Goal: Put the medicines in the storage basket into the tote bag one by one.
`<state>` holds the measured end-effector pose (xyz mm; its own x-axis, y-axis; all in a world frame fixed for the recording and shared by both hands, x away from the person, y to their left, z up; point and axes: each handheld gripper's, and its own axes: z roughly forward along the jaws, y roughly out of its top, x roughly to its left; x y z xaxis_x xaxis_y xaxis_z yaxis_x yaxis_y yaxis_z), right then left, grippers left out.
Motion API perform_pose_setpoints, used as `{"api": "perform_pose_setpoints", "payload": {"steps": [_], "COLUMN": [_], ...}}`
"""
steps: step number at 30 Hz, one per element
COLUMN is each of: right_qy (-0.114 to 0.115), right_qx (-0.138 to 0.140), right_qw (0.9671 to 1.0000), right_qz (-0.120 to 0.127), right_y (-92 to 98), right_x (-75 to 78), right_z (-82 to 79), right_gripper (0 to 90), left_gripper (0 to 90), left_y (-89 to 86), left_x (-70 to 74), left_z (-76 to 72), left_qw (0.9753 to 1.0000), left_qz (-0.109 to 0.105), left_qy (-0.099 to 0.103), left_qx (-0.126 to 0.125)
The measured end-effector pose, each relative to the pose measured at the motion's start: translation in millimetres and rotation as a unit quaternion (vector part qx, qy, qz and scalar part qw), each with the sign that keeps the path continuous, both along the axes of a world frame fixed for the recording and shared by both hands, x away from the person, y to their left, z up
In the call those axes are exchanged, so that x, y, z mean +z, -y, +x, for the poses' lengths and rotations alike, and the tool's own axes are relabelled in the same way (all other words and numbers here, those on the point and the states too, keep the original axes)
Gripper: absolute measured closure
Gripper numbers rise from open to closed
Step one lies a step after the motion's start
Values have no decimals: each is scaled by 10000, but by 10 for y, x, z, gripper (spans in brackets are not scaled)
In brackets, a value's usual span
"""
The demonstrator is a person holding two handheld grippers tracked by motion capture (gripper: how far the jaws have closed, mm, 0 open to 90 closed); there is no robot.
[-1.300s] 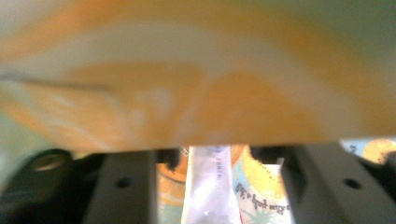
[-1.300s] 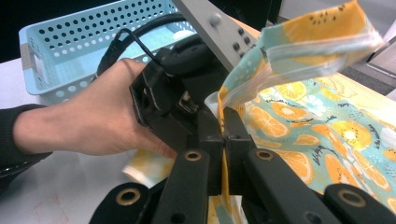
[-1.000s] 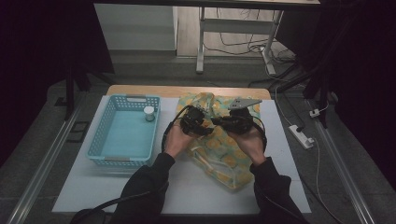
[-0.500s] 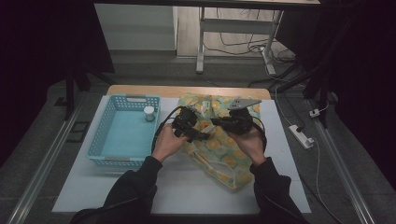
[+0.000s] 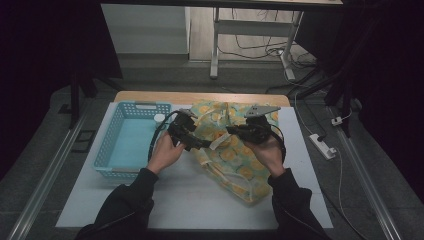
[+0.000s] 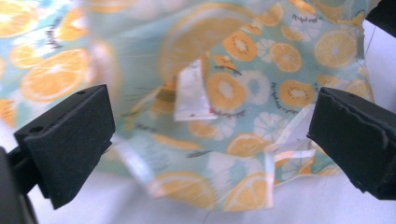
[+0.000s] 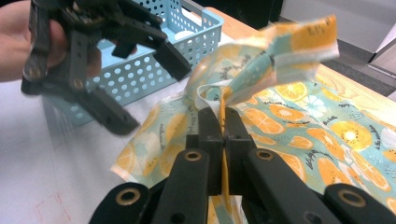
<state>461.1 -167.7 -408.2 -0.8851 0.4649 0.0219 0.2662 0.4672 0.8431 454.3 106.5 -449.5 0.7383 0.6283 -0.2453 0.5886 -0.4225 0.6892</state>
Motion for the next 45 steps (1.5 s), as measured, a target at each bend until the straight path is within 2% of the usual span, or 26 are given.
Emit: {"api": "perform_pose_setpoints", "payload": {"steps": [3, 5, 9, 15, 19, 22, 26, 30, 33, 39, 41, 45], "right_qy": [-2, -7, -9, -7, -11, -10, -11, -8, -3, 4, 12, 12], "right_qx": [2, -4, 0, -1, -11, -11, 0, -3, -9, 12, 11, 12], "right_qw": [10000, 10000, 10000, 10000, 10000, 10000, 10000, 10000, 10000, 10000, 10000, 10000], "right_qz": [-2, 8, 6, 6, 18, 18, 7, 17, 10, 7, 17, 22], "right_y": [1, -1, -3, -3, 7, 8, 2, 6, 8, 2, 3, 5], "right_x": [-2, -4, -6, -4, -5, -4, -3, -3, 0, 4, 8, 10], "right_z": [3, 3, 3, 3, 9, 10, 5, 8, 8, 2, 1, 3], "right_gripper": [897, 897, 897, 897, 897, 897, 897, 897, 897, 897, 897, 897], "left_gripper": [0, 0, 0, 0, 0, 0, 0, 0, 0, 0, 0, 0], "left_y": [-124, -207, -348, -539, -667, -775, -909, -1043, -1119, -1262, -1310, -1363], "left_x": [34, 55, 78, 59, 56, 59, 39, -9, -55, -142, -159, -204], "left_z": [-24, -34, -51, -44, -43, -29, 3, 51, 93, 223, 269, 363], "left_qw": [9998, 9998, 9995, 9992, 9984, 9971, 9944, 9914, 9885, 9832, 9813, 9761], "left_qz": [27, -6, 57, 71, 107, 158, 229, 277, 426, 580, 571, 699], "left_qy": [93, 90, 95, 76, 114, 215, 297, 294, 321, 160, 121, 8], "left_qx": [153, 199, 312, 391, 549, 717, 987, 1245, 1412, 1722, 1836, 2060]}}
